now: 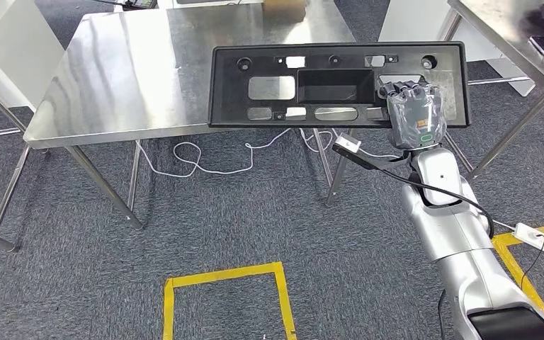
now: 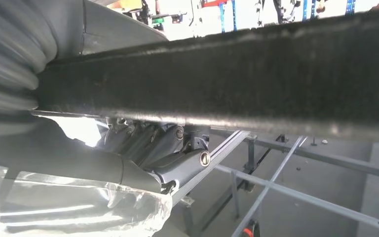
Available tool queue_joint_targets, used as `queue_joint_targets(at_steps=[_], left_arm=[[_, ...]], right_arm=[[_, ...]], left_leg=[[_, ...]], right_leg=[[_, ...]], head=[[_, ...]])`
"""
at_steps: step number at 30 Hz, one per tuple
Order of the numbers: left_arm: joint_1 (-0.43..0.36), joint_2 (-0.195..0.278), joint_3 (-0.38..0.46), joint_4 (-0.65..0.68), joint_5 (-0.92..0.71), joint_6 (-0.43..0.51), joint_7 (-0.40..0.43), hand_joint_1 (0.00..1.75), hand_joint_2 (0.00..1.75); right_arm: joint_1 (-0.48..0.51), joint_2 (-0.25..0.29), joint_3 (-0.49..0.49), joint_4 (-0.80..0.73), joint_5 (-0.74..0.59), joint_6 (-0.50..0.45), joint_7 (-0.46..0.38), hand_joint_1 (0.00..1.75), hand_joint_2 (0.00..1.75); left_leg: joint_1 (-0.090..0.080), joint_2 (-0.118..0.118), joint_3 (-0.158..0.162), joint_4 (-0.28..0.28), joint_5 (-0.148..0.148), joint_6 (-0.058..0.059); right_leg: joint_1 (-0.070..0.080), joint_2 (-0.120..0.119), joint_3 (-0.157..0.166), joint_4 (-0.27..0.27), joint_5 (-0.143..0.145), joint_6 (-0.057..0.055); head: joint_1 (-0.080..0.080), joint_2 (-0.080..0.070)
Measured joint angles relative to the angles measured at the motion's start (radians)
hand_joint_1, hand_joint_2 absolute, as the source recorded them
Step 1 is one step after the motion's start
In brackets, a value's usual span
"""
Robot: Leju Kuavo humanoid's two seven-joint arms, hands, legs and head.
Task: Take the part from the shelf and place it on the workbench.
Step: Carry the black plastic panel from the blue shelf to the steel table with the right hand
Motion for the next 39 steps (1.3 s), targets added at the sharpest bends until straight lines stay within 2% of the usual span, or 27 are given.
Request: queue_joint_targets(at_steps=[2, 4, 5, 7, 8, 9, 10, 11, 12, 13, 15, 16, 19, 21, 23, 24, 25, 26, 28, 29, 30, 32, 34, 35, 36, 38, 39], left_arm=[[0.000, -0.001, 0.000, 0.001, -0.001, -0.001, -0.002, 0.00, 1.75], [0.000, -0.003, 0.000, 0.002, -0.001, -0.002, -0.002, 0.00, 1.75], [0.000, -0.004, 0.000, 0.002, -0.001, -0.002, -0.002, 0.00, 1.75], [0.000, -0.006, 0.000, 0.002, -0.001, -0.002, -0.002, 0.00, 1.75], [0.000, -0.006, 0.000, 0.003, -0.001, -0.003, -0.002, 0.00, 1.75], [0.000, -0.007, 0.000, 0.003, -0.001, -0.003, -0.002, 0.00, 1.75], [0.000, -0.008, 0.000, 0.003, -0.001, -0.004, -0.002, 0.00, 1.75], [0.000, -0.009, 0.000, 0.003, -0.001, -0.006, -0.003, 0.00, 1.75], [0.000, -0.010, 0.000, 0.003, -0.001, -0.008, -0.004, 0.00, 1.75], [0.000, -0.010, 0.000, 0.003, -0.001, -0.010, -0.005, 0.00, 1.75], [0.000, -0.010, 0.000, 0.003, -0.001, -0.013, -0.009, 0.00, 1.75], [0.000, -0.010, 0.000, 0.003, -0.001, -0.014, -0.010, 0.00, 1.75], [0.001, -0.010, 0.000, 0.003, -0.003, -0.020, -0.011, 0.00, 1.75], [0.001, -0.010, -0.001, 0.003, -0.004, -0.022, -0.012, 0.00, 1.75], [0.002, -0.010, -0.001, 0.003, -0.004, -0.024, -0.012, 0.00, 1.75], [0.003, -0.010, -0.001, 0.003, -0.005, -0.026, -0.012, 0.00, 1.75], [0.004, -0.010, -0.001, 0.003, -0.006, -0.028, -0.012, 0.00, 1.75], [0.004, -0.010, -0.001, 0.003, -0.007, -0.031, -0.012, 0.00, 1.75], [0.004, -0.009, -0.001, 0.003, -0.008, -0.033, -0.012, 0.00, 1.75], [0.004, -0.008, -0.001, 0.003, -0.009, -0.035, -0.012, 0.00, 1.75], [0.004, -0.008, -0.001, 0.003, -0.009, -0.037, -0.013, 0.00, 1.75], [0.004, -0.007, -0.001, 0.003, -0.010, -0.040, -0.014, 0.00, 1.75], [0.004, -0.007, -0.001, 0.003, -0.010, -0.042, -0.015, 0.00, 1.75], [0.003, -0.007, -0.001, 0.003, -0.010, -0.042, -0.015, 0.00, 1.75], [0.003, -0.007, -0.001, 0.003, -0.010, -0.042, -0.015, 0.00, 1.75], [0.003, -0.006, -0.001, 0.003, -0.010, -0.043, -0.015, 0.00, 1.75], [0.003, -0.006, -0.001, 0.003, -0.010, -0.043, -0.015, 0.00, 1.75]], right_arm=[[0.001, -0.005, 0.002, -0.001, 0.000, -0.001, 0.001, 1.75, 1.75], [0.003, -0.011, 0.005, -0.002, 0.000, -0.002, 0.001, 1.75, 1.75], [0.003, -0.013, 0.006, -0.002, 0.000, -0.003, 0.001, 1.75, 1.75], [0.004, -0.019, 0.008, -0.002, -0.001, -0.005, 0.001, 1.75, 1.75], [0.006, -0.021, 0.008, -0.001, -0.001, -0.005, 0.001, 1.75, 1.75], [0.009, -0.023, 0.009, -0.001, -0.001, -0.006, 0.001, 1.75, 1.75], [0.011, -0.024, 0.010, 0.000, -0.001, -0.006, 0.001, 1.75, 1.75], [0.013, -0.025, 0.011, 0.000, -0.001, -0.005, 0.001, 1.75, 1.75], [0.014, -0.027, 0.012, 0.000, 0.000, -0.005, 0.001, 1.75, 1.75], [0.014, -0.028, 0.013, 0.000, -0.001, -0.005, 0.001, 1.75, 1.75], [0.014, -0.031, 0.013, -0.001, -0.001, -0.006, 0.001, 1.75, 1.75], [0.014, -0.033, 0.013, -0.001, -0.001, -0.006, 0.001, 1.75, 1.75], [0.017, -0.037, 0.014, -0.004, -0.001, -0.006, 0.001, 1.75, 1.75], [0.018, -0.040, 0.014, -0.011, -0.002, -0.005, 0.003, 1.75, 1.75], [0.023, -0.043, 0.014, -0.018, -0.006, -0.002, 0.007, 1.75, 1.75], [0.027, -0.044, 0.014, -0.022, -0.007, 0.000, 0.009, 1.75, 1.75], [0.033, -0.046, 0.014, -0.027, -0.008, 0.003, 0.011, 1.75, 1.75], [0.039, -0.048, 0.014, -0.033, -0.010, 0.005, 0.013, 1.75, 1.75], [0.048, -0.053, 0.014, -0.046, -0.011, 0.006, 0.018, 1.75, 1.75], [0.049, -0.056, 0.014, -0.052, -0.011, 0.006, 0.020, 1.75, 1.75], [0.051, -0.059, 0.014, -0.058, -0.012, 0.007, 0.021, 1.75, 1.75], [0.054, -0.066, 0.013, -0.068, -0.014, 0.011, 0.023, 1.75, 1.75], [0.059, -0.073, 0.013, -0.079, -0.015, 0.019, 0.024, 1.75, 1.75], [0.059, -0.077, 0.013, -0.084, -0.016, 0.022, 0.024, 1.75, 1.75], [0.061, -0.080, 0.013, -0.086, -0.016, 0.025, 0.025, 1.75, 1.75], [0.066, -0.084, 0.013, -0.089, -0.018, 0.027, 0.028, 1.75, 1.75], [0.071, -0.085, 0.013, -0.090, -0.018, 0.028, 0.030, 1.75, 1.75]], left_leg=[[-0.003, 0.006, 0.008, -0.013, -0.001, -0.001], [0.004, 0.008, 0.024, -0.037, 0.008, -0.003], [0.009, 0.009, 0.033, -0.049, 0.012, -0.004], [0.012, 0.010, 0.039, -0.056, 0.014, -0.005], [0.012, 0.010, 0.040, -0.056, 0.013, -0.006], [0.013, 0.010, 0.041, -0.055, 0.011, -0.008], [0.014, 0.010, 0.042, -0.055, 0.009, -0.011], [0.016, 0.010, 0.044, -0.053, 0.006, -0.016], [0.018, 0.010, 0.046, -0.049, 0.002, -0.022], [0.018, 0.010, 0.046, -0.045, -0.003, -0.029], [0.015, 0.010, 0.045, -0.038, -0.011, -0.042], [0.015, 0.010, 0.045, -0.038, -0.013, -0.047], [0.022, 0.011, 0.039, -0.023, -0.027, -0.060], [0.027, 0.009, -0.002, 0.065, -0.077, -0.069], [0.029, 0.008, -0.072, 0.199, -0.133, -0.075], [0.029, 0.008, -0.097, 0.242, -0.141, -0.076], [0.029, 0.008, -0.103, 0.244, -0.127, -0.075], [0.029, 0.008, -0.088, 0.203, -0.093, -0.072], [0.028, 0.004, -0.026, 0.064, -0.019, -0.062], [0.026, 0.002, -0.001, 0.010, 0.001, -0.058], [0.023, 0.000, 0.013, -0.019, 0.007, -0.055], [0.016, -0.001, 0.017, -0.028, 0.002, -0.049], [0.018, 0.001, 0.028, -0.043, 0.006, -0.035], [0.019, 0.002, 0.034, -0.051, 0.009, -0.028], [0.021, 0.003, 0.041, -0.058, 0.011, -0.022], [0.020, 0.003, 0.045, -0.059, 0.008, -0.016], [0.019, 0.003, 0.046, -0.059, 0.006, -0.015]], right_leg=[[0.003, 0.000, 0.001, -0.005, -0.001, 0.005], [0.005, -0.005, -0.007, 0.014, -0.013, 0.010], [0.006, -0.007, -0.024, 0.050, -0.029, 0.011], [-0.002, -0.009, -0.085, 0.169, -0.074, 0.012], [-0.006, -0.009, -0.118, 0.227, -0.091, 0.017], [-0.011, -0.009, -0.138, 0.257, -0.096, 0.025], [-0.017, -0.010, -0.139, 0.249, -0.084, 0.036], [-0.023, -0.013, -0.118, 0.200, -0.058, 0.050], [-0.030, -0.018, -0.084, 0.124, -0.025, 0.064], [-0.033, -0.023, -0.050, 0.057, 0.002, 0.071], [-0.033, -0.026, -0.015, -0.013, 0.025, 0.063], [-0.028, -0.024, -0.014, -0.014, 0.024, 0.053], [-0.032, -0.019, -0.012, -0.018, 0.025, 0.027], [-0.036, -0.018, -0.007, -0.020, 0.023, 0.014], [-0.033, -0.017, -0.004, -0.019, 0.019, 0.007], [-0.032, -0.017, -0.002, -0.019, 0.017, 0.005], [-0.030, -0.015, 0.002, -0.019, 0.015, 0.003], [-0.030, -0.014, 0.006, -0.019, 0.012, 0.003], [-0.027, -0.010, 0.015, -0.019, 0.006, 0.006], [-0.025, -0.009, 0.018, -0.019, 0.003, 0.009], [-0.023, -0.009, 0.018, -0.020, 0.001, 0.013], [-0.021, -0.008, 0.018, -0.023, -0.001, 0.022], [-0.020, -0.011, 0.013, -0.014, -0.009, 0.032], [-0.019, -0.012, 0.001, 0.012, -0.022, 0.033], [-0.019, -0.014, -0.023, 0.060, -0.043, 0.030], [-0.020, -0.015, -0.095, 0.194, -0.090, 0.025], [-0.021, -0.015, -0.126, 0.245, -0.103, 0.027]], head=[[0.000, 0.000], [0.000, 0.000], [0.000, 0.000], [0.001, 0.000], [0.001, 0.000], [0.001, 0.000], [0.001, 0.000], [0.001, 0.000], [0.001, 0.000], [0.002, 0.000], [0.002, 0.000], [0.002, 0.000], [0.000, 0.000], [-0.003, 0.000], [-0.004, 0.000], [-0.005, 0.000], [-0.005, 0.000], [-0.005, 0.000], [-0.004, 0.000], [-0.004, 0.000], [-0.003, 0.000], [-0.003, 0.000], [-0.003, 0.000], [-0.002, 0.000], [-0.001, 0.000], [0.000, 0.000], [0.001, 0.000]])
